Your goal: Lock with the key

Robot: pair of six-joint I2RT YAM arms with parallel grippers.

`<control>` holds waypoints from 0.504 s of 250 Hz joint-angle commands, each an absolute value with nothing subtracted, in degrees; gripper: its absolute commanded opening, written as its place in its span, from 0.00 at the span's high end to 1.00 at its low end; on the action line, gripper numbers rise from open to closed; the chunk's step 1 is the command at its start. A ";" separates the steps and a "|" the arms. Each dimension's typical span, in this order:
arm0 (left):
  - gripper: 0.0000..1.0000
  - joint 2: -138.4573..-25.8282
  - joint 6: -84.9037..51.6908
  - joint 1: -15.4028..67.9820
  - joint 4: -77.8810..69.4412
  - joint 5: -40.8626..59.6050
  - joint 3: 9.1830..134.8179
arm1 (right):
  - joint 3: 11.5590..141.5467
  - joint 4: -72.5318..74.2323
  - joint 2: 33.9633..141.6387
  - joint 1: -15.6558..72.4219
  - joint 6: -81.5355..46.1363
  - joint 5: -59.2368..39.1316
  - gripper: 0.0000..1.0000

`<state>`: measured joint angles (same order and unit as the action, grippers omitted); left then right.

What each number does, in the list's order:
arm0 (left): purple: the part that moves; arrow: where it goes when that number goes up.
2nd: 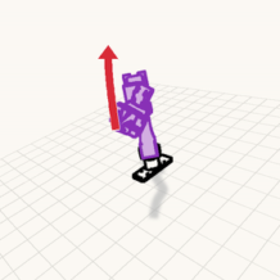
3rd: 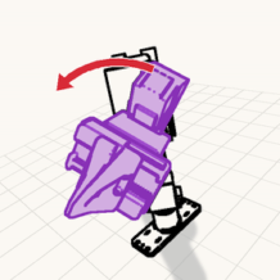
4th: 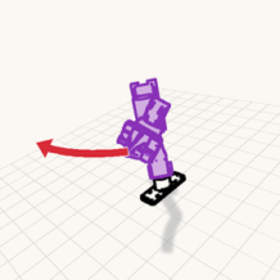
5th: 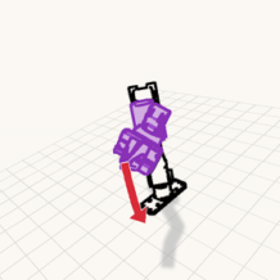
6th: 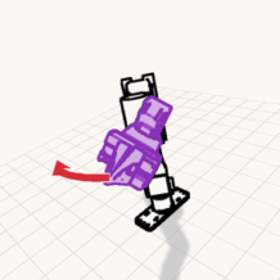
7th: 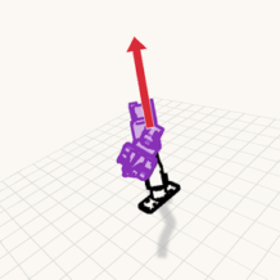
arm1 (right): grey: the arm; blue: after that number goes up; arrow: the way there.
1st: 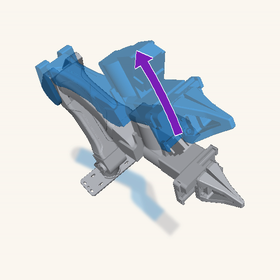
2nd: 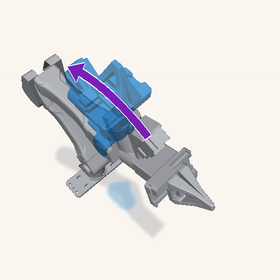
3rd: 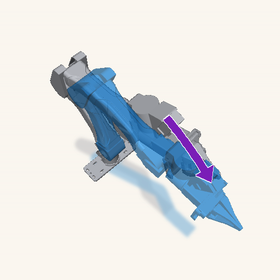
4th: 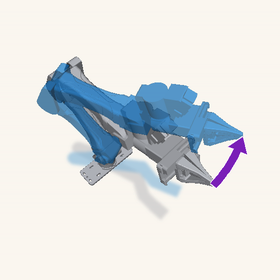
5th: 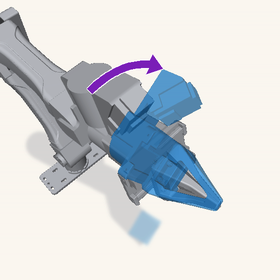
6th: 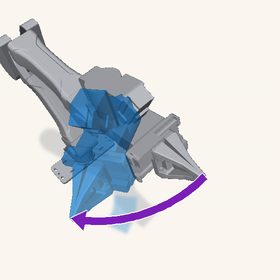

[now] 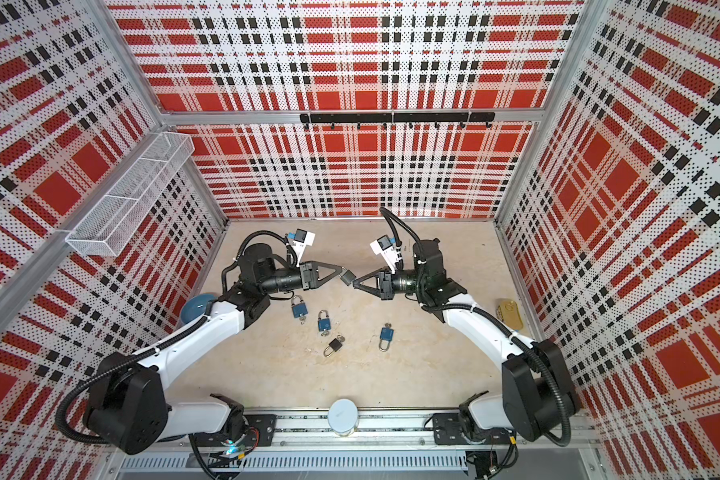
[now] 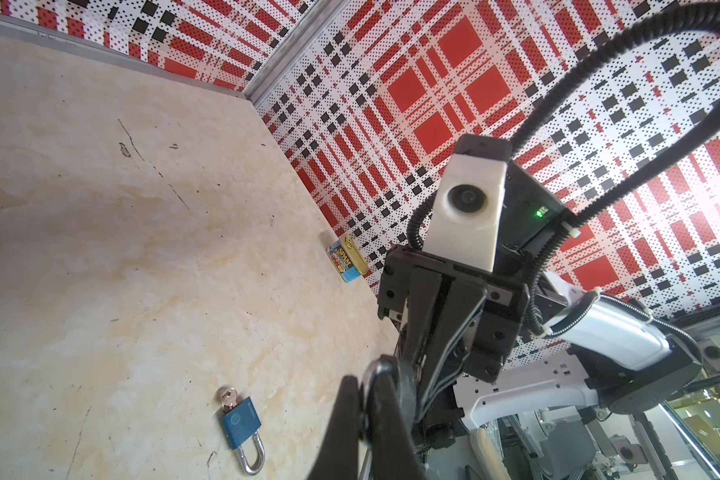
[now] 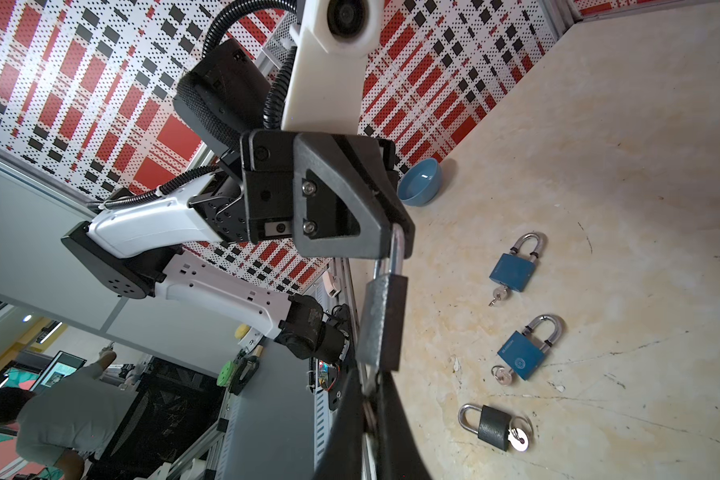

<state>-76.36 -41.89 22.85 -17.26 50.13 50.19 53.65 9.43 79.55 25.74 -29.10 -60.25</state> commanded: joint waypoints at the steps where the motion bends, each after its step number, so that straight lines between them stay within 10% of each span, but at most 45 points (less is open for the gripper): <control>1: 1.00 -75.01 -40.65 22.78 -17.38 50.54 51.86 | 52.86 13.09 79.45 25.83 -29.15 -60.12 1.00; 126: 1.00 -73.68 -40.70 18.72 -17.36 53.13 52.13 | 46.01 21.29 77.64 21.03 -35.57 -61.25 1.00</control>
